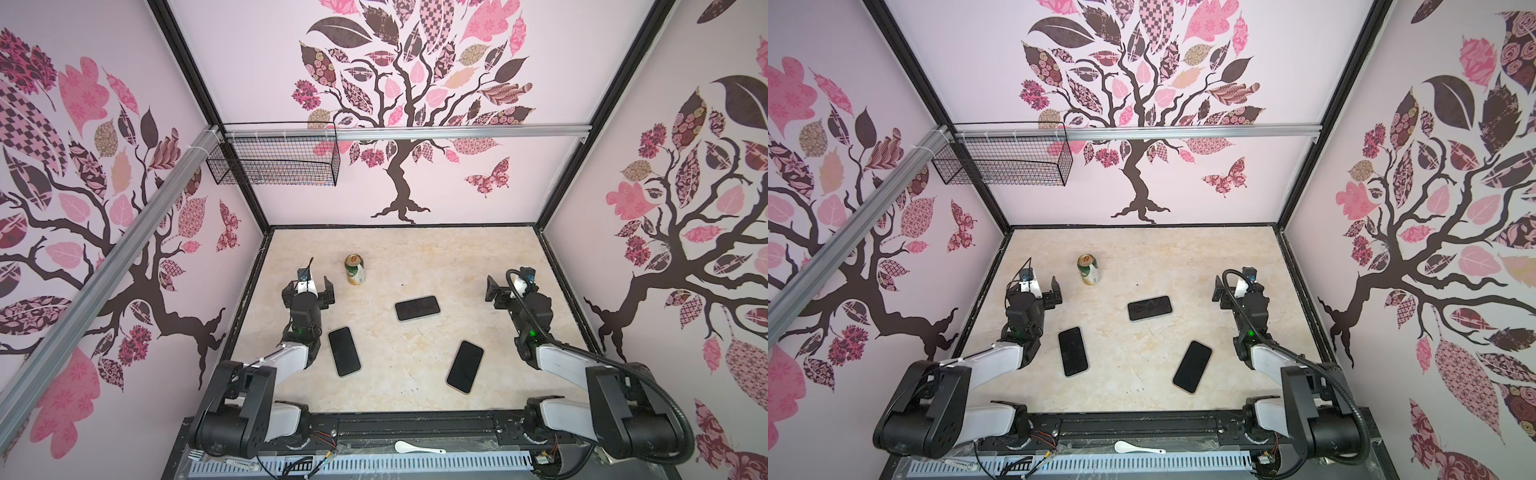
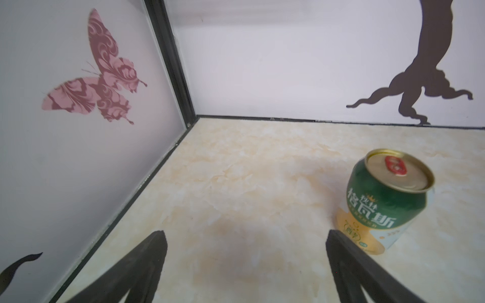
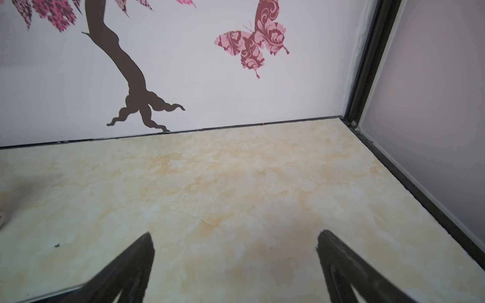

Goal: Take the phone out of the phone case
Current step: Pick up the phone from the bottom-left of the table.

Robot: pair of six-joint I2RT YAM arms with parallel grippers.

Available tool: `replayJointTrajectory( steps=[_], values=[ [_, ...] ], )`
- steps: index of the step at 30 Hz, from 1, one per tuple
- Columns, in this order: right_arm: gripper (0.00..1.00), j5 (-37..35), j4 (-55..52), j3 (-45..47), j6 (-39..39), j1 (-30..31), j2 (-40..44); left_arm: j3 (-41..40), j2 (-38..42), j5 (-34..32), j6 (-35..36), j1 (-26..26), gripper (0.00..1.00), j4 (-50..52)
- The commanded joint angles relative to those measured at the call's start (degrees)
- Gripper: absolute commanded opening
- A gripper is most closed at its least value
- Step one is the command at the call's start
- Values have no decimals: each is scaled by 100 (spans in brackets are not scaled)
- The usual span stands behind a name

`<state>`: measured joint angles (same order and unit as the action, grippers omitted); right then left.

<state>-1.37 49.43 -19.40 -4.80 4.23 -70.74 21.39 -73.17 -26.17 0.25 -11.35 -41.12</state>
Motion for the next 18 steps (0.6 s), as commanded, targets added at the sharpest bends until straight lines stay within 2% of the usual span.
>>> replayJointTrajectory(
  steps=[1,3,6,8,10,12,15,16,18],
  values=[
    [99,578,-900,-530,-600,24,291,326,345,-837,-171,-138,98,1027],
    [100,771,-1383,-819,-911,19,435,666,615,-941,-832,-158,98,1851],
    [100,1213,-1410,-886,-1296,26,649,1204,959,-1244,-2368,-157,98,3608],
    [100,1318,-1603,-987,-1582,53,751,1479,1032,-984,-2927,-163,98,4353],
    [100,1108,-2310,-1293,-1968,141,761,1690,1026,-498,-3268,-158,98,4875],
    [100,807,-3239,-1769,-2206,319,609,1845,973,251,-3461,-163,98,5204],
    [100,1189,-4078,-2347,-2208,467,194,1846,884,1316,-3517,-223,98,5290],
    [100,1348,-4097,-2380,-2215,543,97,1865,863,1370,-3510,-337,98,5416],
    [100,1140,-4280,-2430,-2214,833,-2,1895,886,1223,-3498,-630,98,5742]
  ],
)
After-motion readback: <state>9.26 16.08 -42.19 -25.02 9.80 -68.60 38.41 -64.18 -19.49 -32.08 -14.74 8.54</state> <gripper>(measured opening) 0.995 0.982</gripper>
